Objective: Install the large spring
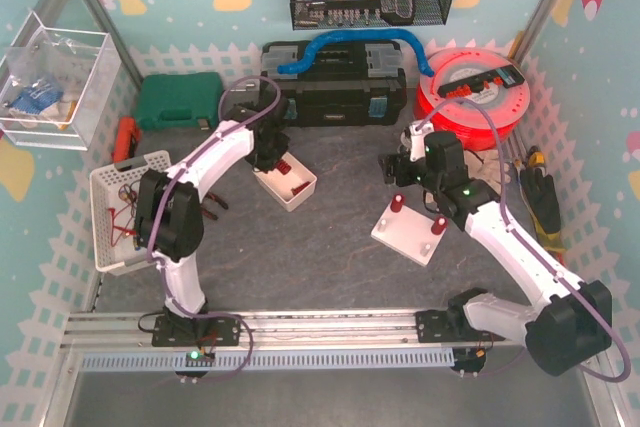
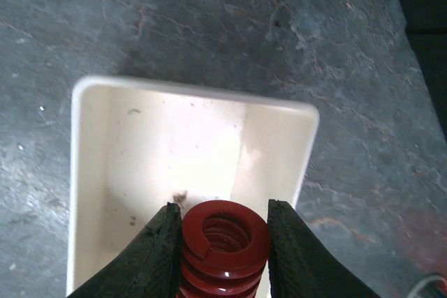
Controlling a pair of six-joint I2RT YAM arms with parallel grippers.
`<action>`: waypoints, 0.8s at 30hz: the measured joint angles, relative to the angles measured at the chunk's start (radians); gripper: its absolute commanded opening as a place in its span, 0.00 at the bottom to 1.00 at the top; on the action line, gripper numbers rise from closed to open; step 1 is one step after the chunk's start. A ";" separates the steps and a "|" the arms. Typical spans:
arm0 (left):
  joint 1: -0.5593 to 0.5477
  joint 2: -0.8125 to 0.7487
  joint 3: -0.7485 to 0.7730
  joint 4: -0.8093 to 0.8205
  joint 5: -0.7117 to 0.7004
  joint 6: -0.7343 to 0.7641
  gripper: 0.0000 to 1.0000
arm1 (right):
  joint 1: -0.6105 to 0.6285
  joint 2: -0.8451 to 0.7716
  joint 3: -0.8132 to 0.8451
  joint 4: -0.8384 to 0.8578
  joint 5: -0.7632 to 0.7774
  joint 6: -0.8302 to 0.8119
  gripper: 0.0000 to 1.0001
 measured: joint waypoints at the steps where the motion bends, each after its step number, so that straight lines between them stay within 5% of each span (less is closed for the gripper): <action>1: 0.000 -0.008 0.002 0.006 0.011 -0.011 0.06 | 0.000 -0.002 -0.001 0.026 -0.017 -0.007 0.88; 12: 0.000 -0.014 0.073 -0.012 0.174 -0.141 0.05 | 0.034 -0.104 -0.312 0.548 -0.257 -0.234 0.80; 18: -0.016 -0.014 0.171 0.008 0.275 -0.187 0.05 | 0.082 -0.003 -0.305 0.742 -0.333 -0.420 0.75; 24: -0.051 -0.009 0.225 0.018 0.368 -0.196 0.05 | 0.145 0.147 -0.263 0.849 -0.354 -0.542 0.55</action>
